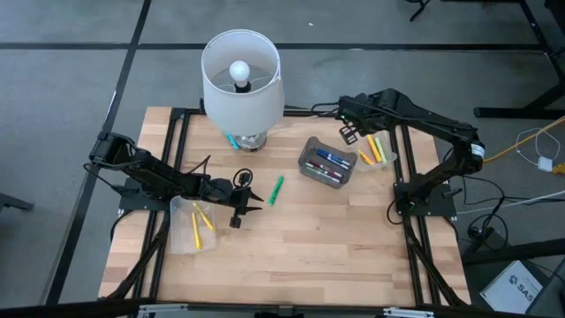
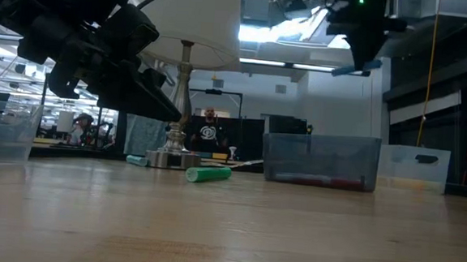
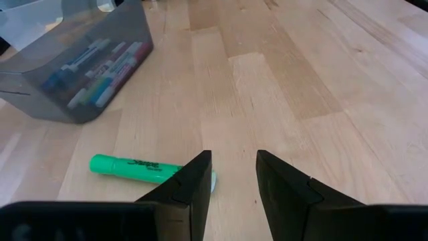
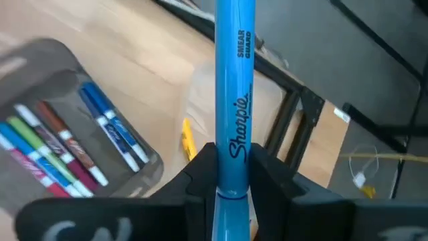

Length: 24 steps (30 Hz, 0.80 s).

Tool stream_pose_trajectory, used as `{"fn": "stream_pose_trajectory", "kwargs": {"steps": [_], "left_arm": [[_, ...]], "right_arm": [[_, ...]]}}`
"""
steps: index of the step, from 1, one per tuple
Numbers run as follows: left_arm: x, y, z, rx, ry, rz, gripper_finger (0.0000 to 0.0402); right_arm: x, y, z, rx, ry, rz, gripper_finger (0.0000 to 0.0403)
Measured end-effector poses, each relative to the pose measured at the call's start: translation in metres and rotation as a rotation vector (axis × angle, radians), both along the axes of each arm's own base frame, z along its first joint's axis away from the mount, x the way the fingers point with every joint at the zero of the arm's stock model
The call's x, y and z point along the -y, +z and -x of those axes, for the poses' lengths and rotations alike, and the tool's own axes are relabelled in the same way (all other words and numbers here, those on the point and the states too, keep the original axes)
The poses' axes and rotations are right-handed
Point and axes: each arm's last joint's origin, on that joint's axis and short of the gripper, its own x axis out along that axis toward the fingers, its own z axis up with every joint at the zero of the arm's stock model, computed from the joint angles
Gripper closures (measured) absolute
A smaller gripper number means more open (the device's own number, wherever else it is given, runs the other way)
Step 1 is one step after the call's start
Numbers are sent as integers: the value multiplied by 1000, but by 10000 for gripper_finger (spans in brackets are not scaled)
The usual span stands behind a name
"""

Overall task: Pick & Place Markers
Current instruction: Put the blue highlighter pen into the right transparent bin

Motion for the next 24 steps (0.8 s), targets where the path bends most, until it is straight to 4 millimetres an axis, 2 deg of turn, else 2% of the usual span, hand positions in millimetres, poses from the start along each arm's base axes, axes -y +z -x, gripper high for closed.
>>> {"fn": "stream_pose_trajectory", "kwargs": {"steps": [12, 24], "left_arm": [[0, 0, 0, 0, 1, -1, 286], [-1, 0, 0, 1, 17, -8, 286]], "right_arm": [[-3, -65, 37, -116, -118, -72, 331], [8, -131, 49, -49, -144, -71, 333]]}}
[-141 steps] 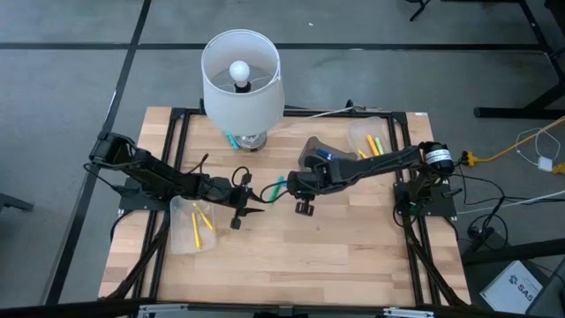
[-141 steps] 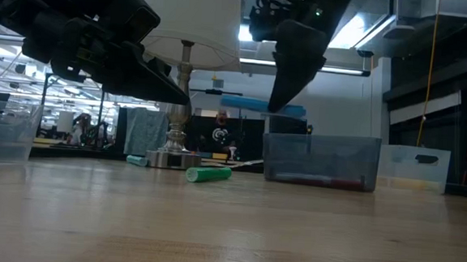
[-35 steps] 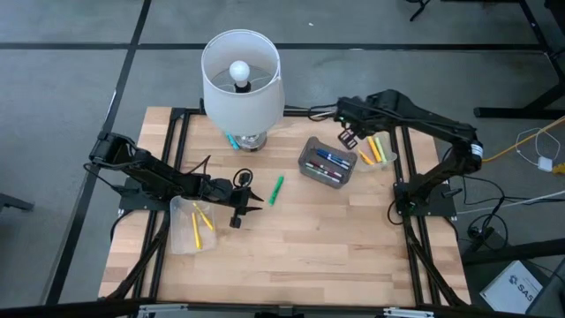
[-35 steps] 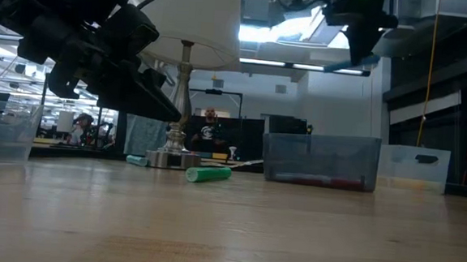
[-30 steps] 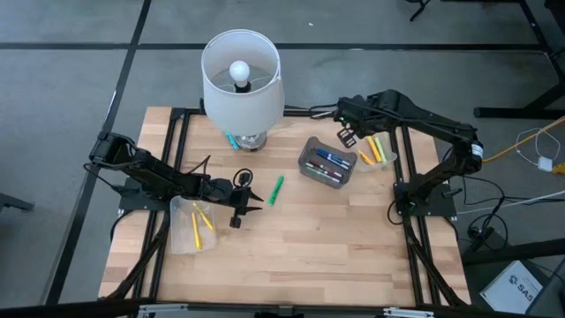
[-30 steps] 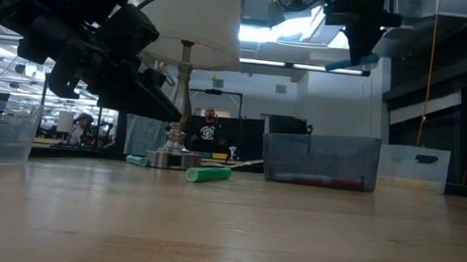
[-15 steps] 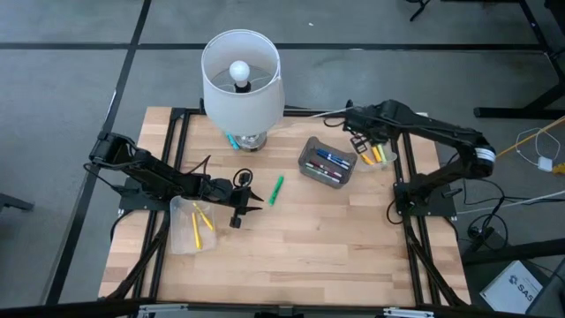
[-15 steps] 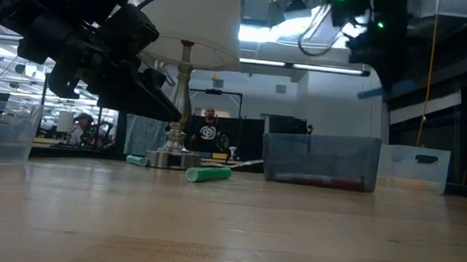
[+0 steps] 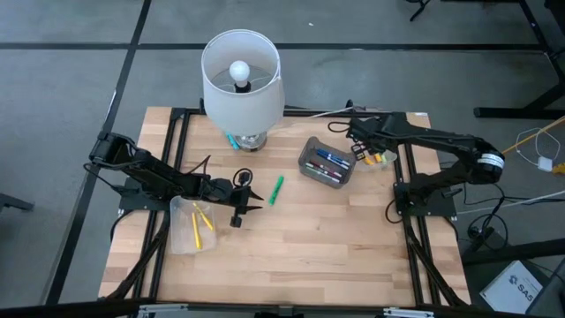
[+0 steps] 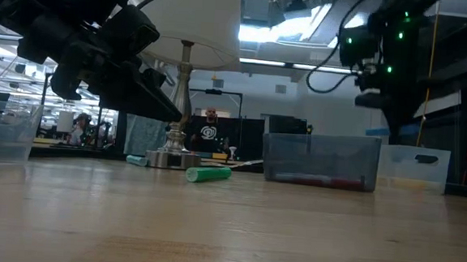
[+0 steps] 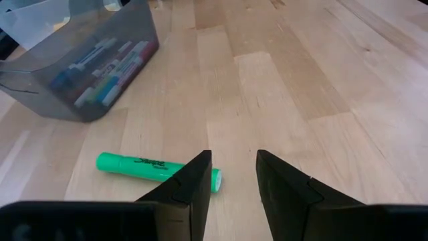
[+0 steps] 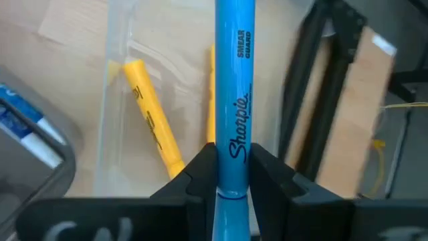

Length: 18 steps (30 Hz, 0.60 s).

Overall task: Pick & Place Markers
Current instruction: Put the blue highlighter pen into the right transparent bin

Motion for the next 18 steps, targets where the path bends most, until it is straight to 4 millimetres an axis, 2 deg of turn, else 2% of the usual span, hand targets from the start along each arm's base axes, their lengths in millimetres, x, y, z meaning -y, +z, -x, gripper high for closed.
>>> {"fn": "stream_pose_trajectory", "kwargs": {"steps": [7, 18], "left_arm": [[0, 0, 0, 0, 0, 0, 286], [0, 0, 0, 0, 0, 0, 286]], "right_arm": [[10, -27, 7, 31, -35, -5, 327], [13, -30, 7, 60, -47, 14, 325]]}}
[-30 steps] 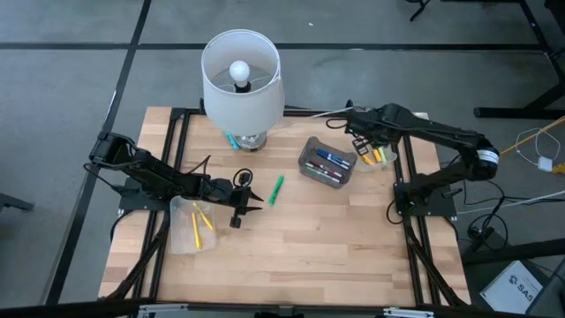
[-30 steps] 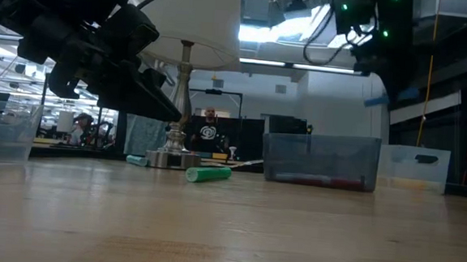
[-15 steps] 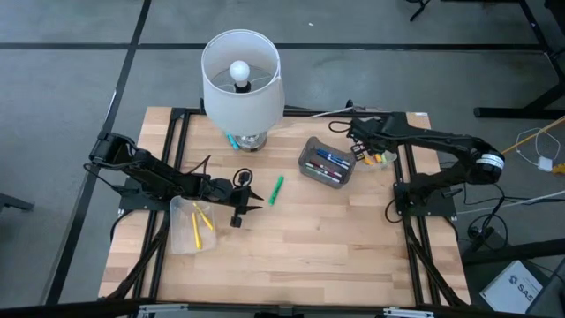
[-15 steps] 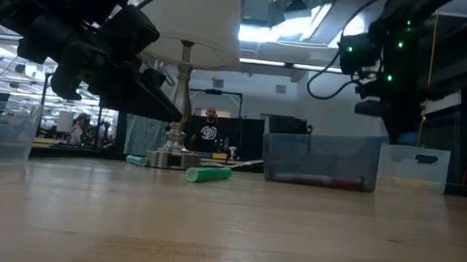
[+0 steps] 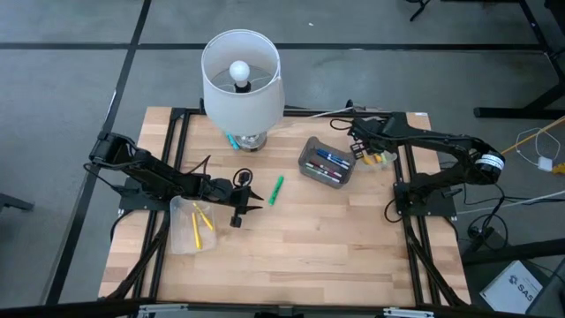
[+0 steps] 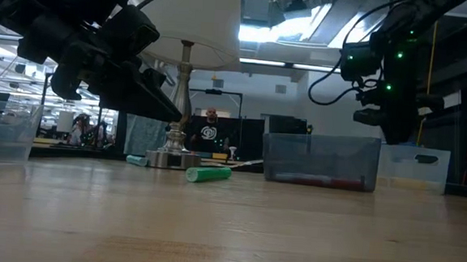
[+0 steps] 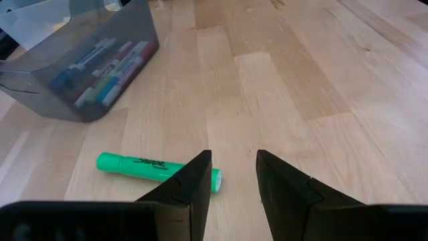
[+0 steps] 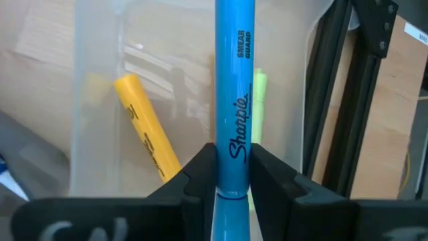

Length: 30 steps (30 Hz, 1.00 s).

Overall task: Pick & Place Markers
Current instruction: Put the blue highlighter pen into the right transparent bin, then put the green highlighter pen into the right transparent bin

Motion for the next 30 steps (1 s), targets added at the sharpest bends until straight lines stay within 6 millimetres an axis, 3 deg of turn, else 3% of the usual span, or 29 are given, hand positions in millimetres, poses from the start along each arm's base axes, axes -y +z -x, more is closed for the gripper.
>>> {"fn": "stream_pose_trajectory", "kwargs": {"steps": [25, 30], "left_arm": [[0, 0, 0, 0, 0, 0, 286], [0, 0, 0, 0, 0, 0, 286]], "right_arm": [[0, 0, -3, 52, 9, -39, 323], [0, -1, -3, 56, 12, -47, 283]]}}
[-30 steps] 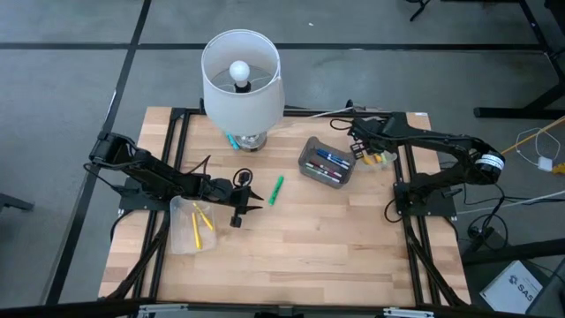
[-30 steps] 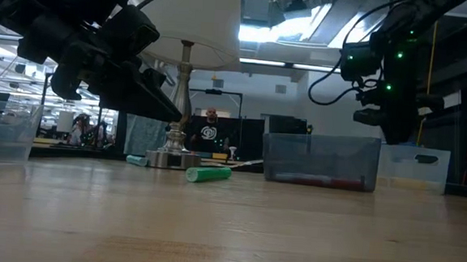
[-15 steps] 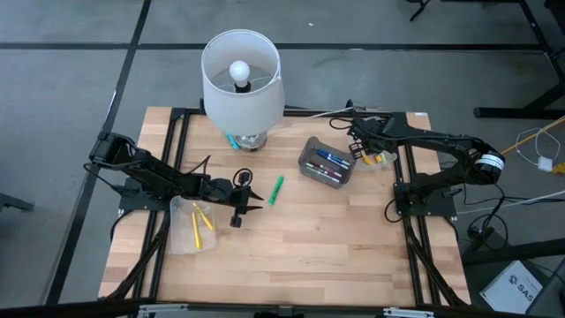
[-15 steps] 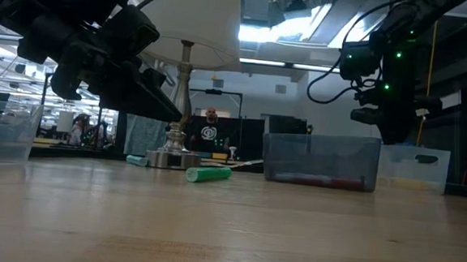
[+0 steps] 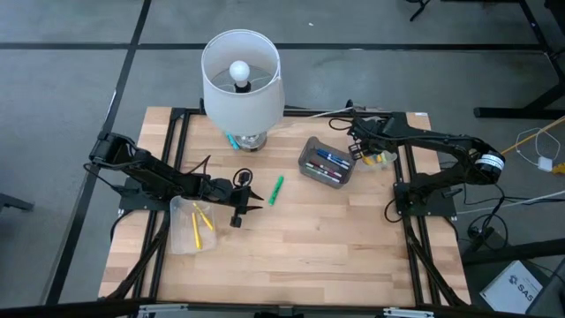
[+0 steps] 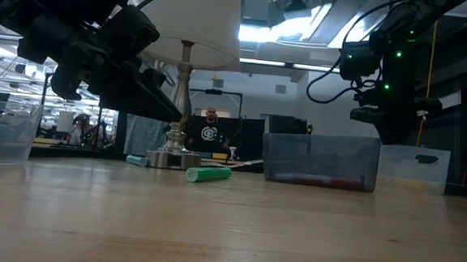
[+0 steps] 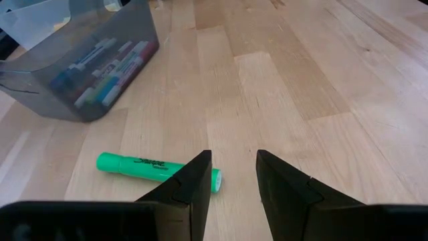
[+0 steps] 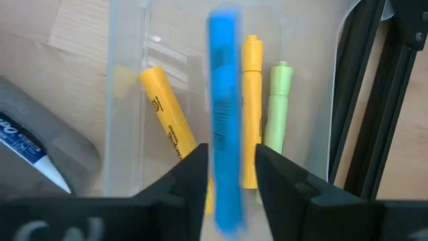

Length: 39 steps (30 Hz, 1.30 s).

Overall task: Pick & Place Markers
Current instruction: Put the green highlighter pen into the right transparent bin

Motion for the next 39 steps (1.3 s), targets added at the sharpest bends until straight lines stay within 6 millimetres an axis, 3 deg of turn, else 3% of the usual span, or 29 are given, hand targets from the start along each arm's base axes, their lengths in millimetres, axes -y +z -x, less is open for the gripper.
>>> {"fn": "stream_pose_trajectory", "kwargs": {"steps": [5, 9, 16, 26, 32, 39], "left_arm": [[0, 0, 0, 0, 0, 0, 286], [0, 0, 0, 0, 0, 0, 286], [0, 0, 0, 0, 0, 0, 286], [0, 0, 0, 0, 5, 21, 286], [2, 0, 0, -6, -12, 165, 286], [4, 16, -12, 63, 40, 294, 286]], "right_arm": [[0, 0, 0, 1, 3, 2, 222], [1, 0, -1, -10, 53, 6, 196], [2, 3, -4, 37, 24, 3, 189], [3, 44, -31, 241, 104, 35, 189], [-16, 61, -54, 361, 271, 23, 189], [-56, 80, -78, 461, 487, 15, 189]]}}
